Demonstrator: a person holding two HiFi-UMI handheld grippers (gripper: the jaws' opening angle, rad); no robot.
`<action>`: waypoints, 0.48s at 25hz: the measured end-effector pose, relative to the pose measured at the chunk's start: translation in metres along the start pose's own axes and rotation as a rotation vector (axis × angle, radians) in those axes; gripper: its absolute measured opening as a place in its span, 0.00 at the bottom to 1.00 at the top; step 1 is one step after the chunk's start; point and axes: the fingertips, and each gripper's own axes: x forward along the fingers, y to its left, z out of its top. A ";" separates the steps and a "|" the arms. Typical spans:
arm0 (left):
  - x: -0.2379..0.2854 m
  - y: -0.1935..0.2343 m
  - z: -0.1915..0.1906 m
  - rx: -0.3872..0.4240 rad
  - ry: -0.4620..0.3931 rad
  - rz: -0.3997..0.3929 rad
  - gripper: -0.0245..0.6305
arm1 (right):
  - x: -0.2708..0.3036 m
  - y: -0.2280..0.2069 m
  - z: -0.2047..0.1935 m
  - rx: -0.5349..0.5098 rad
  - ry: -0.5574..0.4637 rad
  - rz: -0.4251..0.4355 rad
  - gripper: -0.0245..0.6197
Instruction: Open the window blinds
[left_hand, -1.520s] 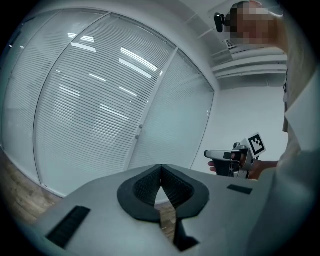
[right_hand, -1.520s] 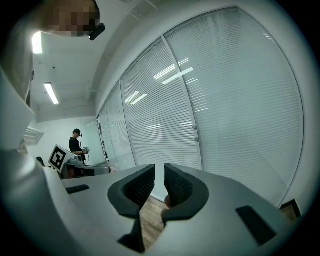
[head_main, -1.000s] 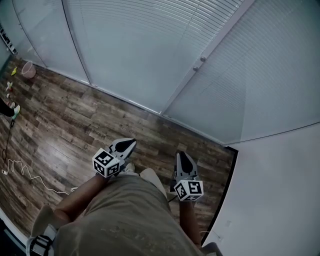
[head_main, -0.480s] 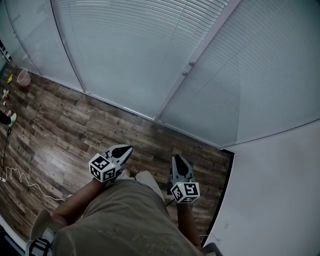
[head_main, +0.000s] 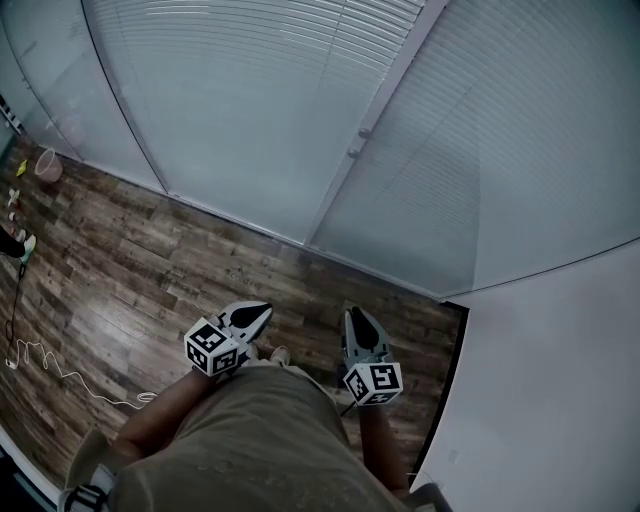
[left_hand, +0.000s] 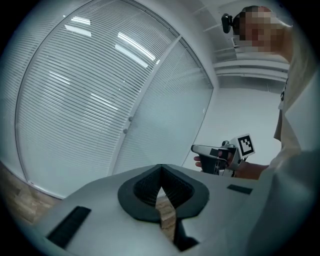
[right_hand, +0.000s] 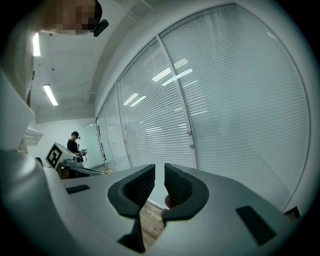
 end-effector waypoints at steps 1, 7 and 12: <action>0.002 -0.001 0.000 -0.002 0.003 0.006 0.06 | -0.001 -0.002 0.001 -0.001 0.000 0.003 0.11; 0.014 -0.006 -0.002 -0.030 -0.008 0.021 0.06 | -0.008 -0.017 0.000 0.006 0.001 0.012 0.11; 0.025 -0.028 -0.005 -0.003 0.005 0.008 0.06 | -0.022 -0.032 -0.005 0.015 0.008 0.000 0.11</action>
